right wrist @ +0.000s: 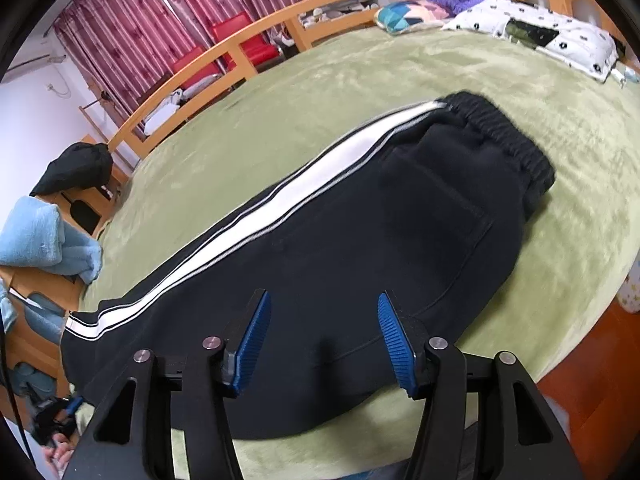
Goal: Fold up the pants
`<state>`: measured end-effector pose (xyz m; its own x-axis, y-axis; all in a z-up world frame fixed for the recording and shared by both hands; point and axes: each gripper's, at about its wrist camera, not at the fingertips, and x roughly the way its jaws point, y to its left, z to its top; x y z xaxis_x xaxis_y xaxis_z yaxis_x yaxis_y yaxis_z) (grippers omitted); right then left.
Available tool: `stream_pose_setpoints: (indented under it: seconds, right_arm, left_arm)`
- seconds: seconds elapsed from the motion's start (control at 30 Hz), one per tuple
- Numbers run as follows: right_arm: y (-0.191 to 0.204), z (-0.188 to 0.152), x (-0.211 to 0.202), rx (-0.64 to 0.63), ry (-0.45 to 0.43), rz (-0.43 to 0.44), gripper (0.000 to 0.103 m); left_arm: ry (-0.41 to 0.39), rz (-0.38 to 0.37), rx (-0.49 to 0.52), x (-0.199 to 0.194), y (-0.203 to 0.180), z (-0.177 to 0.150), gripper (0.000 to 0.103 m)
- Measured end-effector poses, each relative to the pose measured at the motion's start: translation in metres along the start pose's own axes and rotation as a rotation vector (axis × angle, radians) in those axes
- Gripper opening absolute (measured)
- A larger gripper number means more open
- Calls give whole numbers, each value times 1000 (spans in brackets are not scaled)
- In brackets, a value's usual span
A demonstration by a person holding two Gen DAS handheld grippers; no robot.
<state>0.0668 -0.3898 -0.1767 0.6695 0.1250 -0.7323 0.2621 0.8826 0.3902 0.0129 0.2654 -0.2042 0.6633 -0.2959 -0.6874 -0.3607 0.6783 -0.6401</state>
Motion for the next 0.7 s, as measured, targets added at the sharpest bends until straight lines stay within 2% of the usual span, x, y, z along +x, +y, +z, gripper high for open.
stream_pose_setpoints:
  seconds: [0.07,0.17,0.23,0.27,0.37,0.47,0.6,0.63,0.7]
  right_arm:
    - [-9,10,2,-7,-12,-23,58]
    - [-26,30,4,-16,-46,-69,58]
    - [-38,47,2,-28,-100,-120,59]
    - [-45,56,1,-35,-126,-139,64]
    - [-71,89,9,-47,-170,-192,90]
    - [-103,122,37,-8,-138,-173,90]
    - [-128,145,95,42,50,-19,91]
    - [-129,147,108,31,77,-26,91]
    - [-122,145,117,-44,72,-81,69]
  left_arm:
    - [-29,-6,32,-3,-19,6,55]
    - [-40,34,53,4,-39,17,56]
    - [-37,44,41,14,-48,24,56]
    - [-32,41,33,18,-50,27,56]
    - [-33,65,34,31,-62,32,56]
    - [-29,99,18,45,-70,36,56]
    - [-50,142,7,53,-73,42,56]
    - [-60,169,10,55,-74,46,56]
    - [-77,203,26,58,-76,52,56]
